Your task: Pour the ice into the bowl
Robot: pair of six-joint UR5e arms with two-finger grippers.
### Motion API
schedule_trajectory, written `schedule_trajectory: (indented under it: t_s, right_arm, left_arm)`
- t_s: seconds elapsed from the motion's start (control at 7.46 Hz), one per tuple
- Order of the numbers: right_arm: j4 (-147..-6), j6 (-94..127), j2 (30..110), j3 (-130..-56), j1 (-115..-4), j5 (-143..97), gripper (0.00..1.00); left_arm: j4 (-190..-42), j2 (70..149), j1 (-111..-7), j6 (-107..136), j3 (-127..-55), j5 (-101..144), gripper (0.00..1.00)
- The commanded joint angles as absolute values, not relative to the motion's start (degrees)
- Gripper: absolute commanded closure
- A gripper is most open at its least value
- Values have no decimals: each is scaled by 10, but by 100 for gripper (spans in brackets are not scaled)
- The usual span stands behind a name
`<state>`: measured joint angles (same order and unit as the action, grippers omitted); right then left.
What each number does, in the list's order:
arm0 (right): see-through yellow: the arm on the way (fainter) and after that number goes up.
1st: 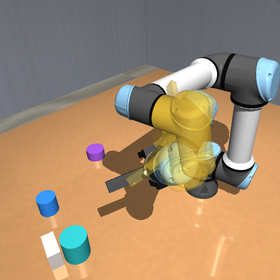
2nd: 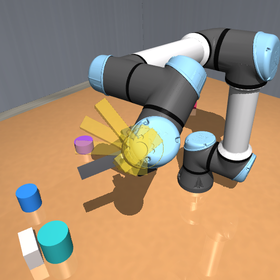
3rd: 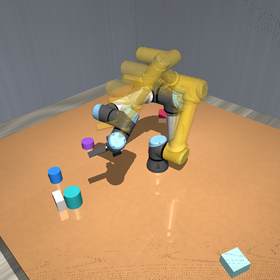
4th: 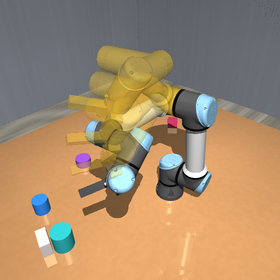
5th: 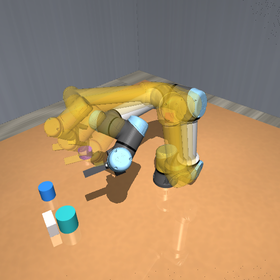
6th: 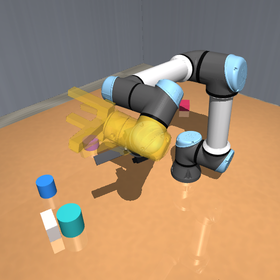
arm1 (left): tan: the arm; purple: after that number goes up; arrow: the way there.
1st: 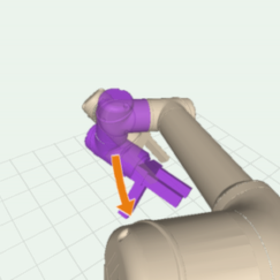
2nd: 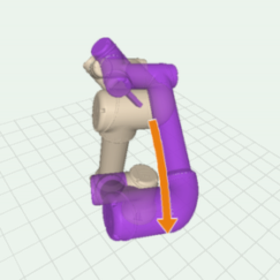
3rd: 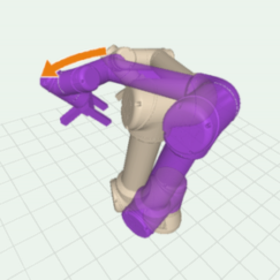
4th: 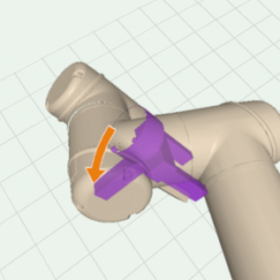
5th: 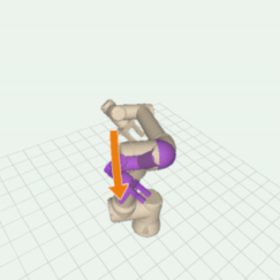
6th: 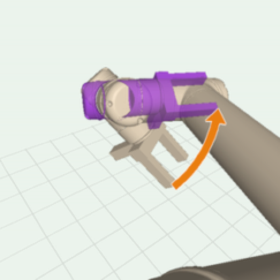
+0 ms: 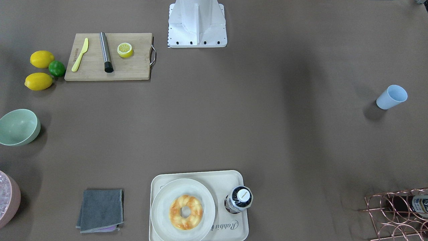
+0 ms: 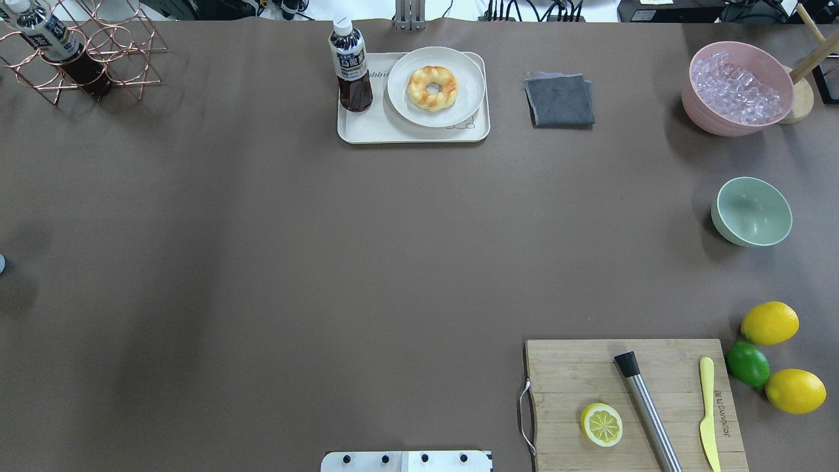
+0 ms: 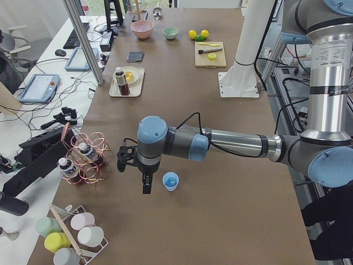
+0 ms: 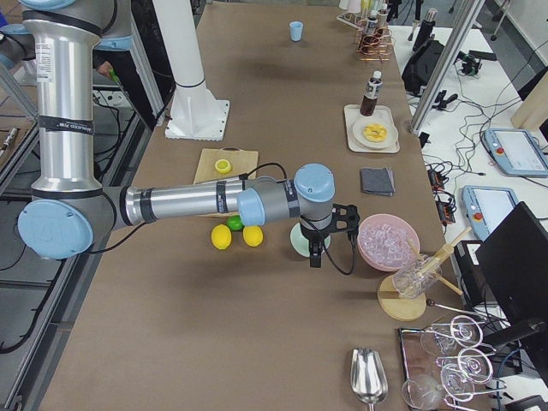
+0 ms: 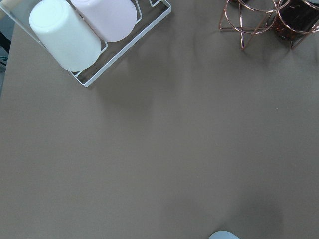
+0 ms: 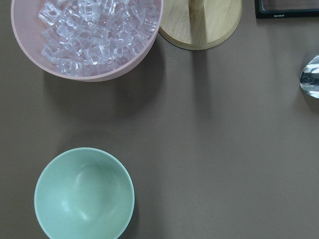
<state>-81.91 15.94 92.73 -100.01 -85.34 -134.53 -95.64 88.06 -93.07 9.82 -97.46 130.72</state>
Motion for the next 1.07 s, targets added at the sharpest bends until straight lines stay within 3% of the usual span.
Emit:
schedule_trajectory:
  t_s: [0.0,0.94]
  right_arm:
    - [-819,158,928,-1000,-853,-1346,1]
    - [-819,159,929,-1005,-855,-1347,1]
  left_arm:
    - [-959,886,-931,101,-974,1307,3]
    - [-965,879,-898,352,-1047,1254,3]
